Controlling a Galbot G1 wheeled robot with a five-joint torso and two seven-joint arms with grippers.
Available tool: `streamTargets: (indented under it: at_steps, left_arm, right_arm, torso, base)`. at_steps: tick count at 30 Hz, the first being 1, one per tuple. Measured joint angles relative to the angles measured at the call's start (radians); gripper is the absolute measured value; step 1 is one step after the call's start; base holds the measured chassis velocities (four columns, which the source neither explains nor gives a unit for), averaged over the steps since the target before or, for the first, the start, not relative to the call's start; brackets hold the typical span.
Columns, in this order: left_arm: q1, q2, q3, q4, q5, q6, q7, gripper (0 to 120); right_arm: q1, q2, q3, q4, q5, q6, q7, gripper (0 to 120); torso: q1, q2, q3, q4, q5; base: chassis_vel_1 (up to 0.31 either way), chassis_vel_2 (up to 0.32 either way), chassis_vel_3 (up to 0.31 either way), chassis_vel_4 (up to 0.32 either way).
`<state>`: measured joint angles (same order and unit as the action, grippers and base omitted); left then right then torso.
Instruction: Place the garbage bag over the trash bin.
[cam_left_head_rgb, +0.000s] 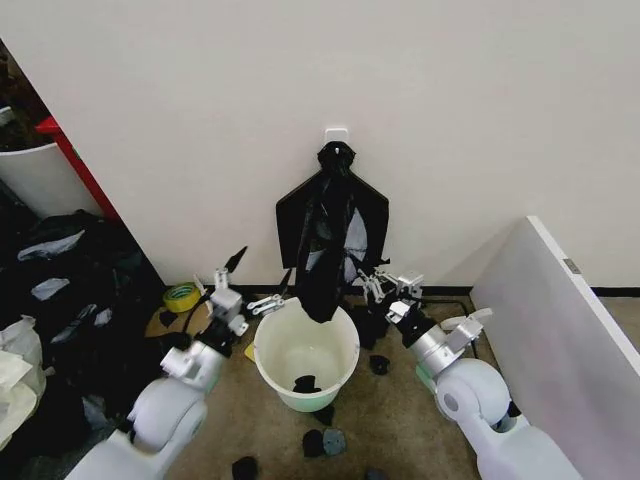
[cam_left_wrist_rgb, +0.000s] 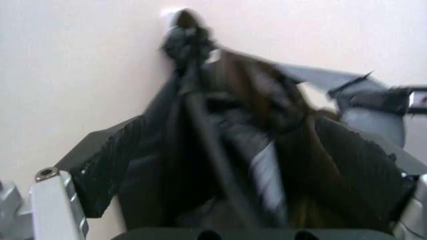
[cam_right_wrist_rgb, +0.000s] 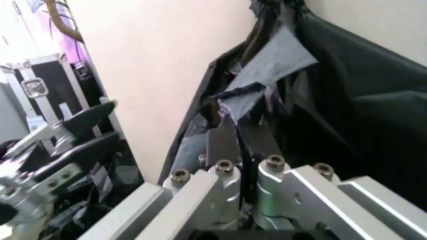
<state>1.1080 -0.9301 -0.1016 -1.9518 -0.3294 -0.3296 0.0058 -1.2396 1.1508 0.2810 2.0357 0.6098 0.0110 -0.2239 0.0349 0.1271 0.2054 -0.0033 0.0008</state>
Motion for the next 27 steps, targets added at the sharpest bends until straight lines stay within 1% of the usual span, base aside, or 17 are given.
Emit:
streamTargets:
  at_steps: [4, 5, 10, 11, 15, 21, 27]
  left_arm:
    - [-0.127, 0.027, 0.1, 0.015, 0.004, 0.054, -0.018, 100]
    - [-0.127, 0.027, 0.1, 0.015, 0.004, 0.054, -0.018, 100]
    - [-0.19, 0.085, 0.153, -0.017, 0.011, 0.16, -0.05, 100]
    - [-0.19, 0.085, 0.153, -0.017, 0.011, 0.16, -0.05, 100]
    - [-0.203, 0.125, 0.165, -0.041, 0.029, 0.216, -0.056, 100]
    - [-0.245, 0.138, 0.195, -0.038, 0.038, 0.244, -0.047, 100]
    - [-0.297, 0.141, 0.231, -0.02, 0.072, 0.265, -0.026, 99]
  right_arm:
    - [-0.015, 0.0, 0.012, 0.001, -0.012, 0.006, -0.001, 0]
    - [-0.015, 0.0, 0.012, 0.001, -0.012, 0.006, -0.001, 0]
    - [-0.021, -0.001, 0.023, 0.004, -0.018, 0.007, -0.002, 0]
    - [-0.021, -0.001, 0.023, 0.004, -0.018, 0.007, -0.002, 0]
    - [-0.023, 0.0, 0.029, 0.005, -0.018, 0.009, -0.003, 0]
    - [-0.022, 0.001, 0.028, 0.006, -0.017, 0.01, -0.004, 0]
    - [-0.025, 0.004, 0.027, 0.013, -0.017, 0.01, -0.004, 0]
  torso:
    - [0.0, 0.0, 0.0, -0.0002, 0.0]
    - [0.0, 0.0, 0.0, -0.0002, 0.0]
    - [0.0, 0.0, 0.0, 0.0001, 0.0]
    - [0.0, 0.0, 0.0, 0.0001, 0.0]
    - [0.0, 0.0, 0.0, 0.0003, -0.0002]
    - [0.0, 0.0, 0.0, 0.0001, -0.0001]
    - [0.0, 0.0, 0.0, 0.0001, -0.0002]
  base:
    - [0.0, 0.0, 0.0, 0.0]
    - [0.0, 0.0, 0.0, 0.0]
    - [0.0, 0.0, 0.0, 0.0]
    - [0.0, 0.0, 0.0, 0.0]
    - [0.0, 0.0, 0.0, 0.0]
    - [0.0, 0.0, 0.0, 0.0]
    - [0.0, 0.0, 0.0, 0.0]
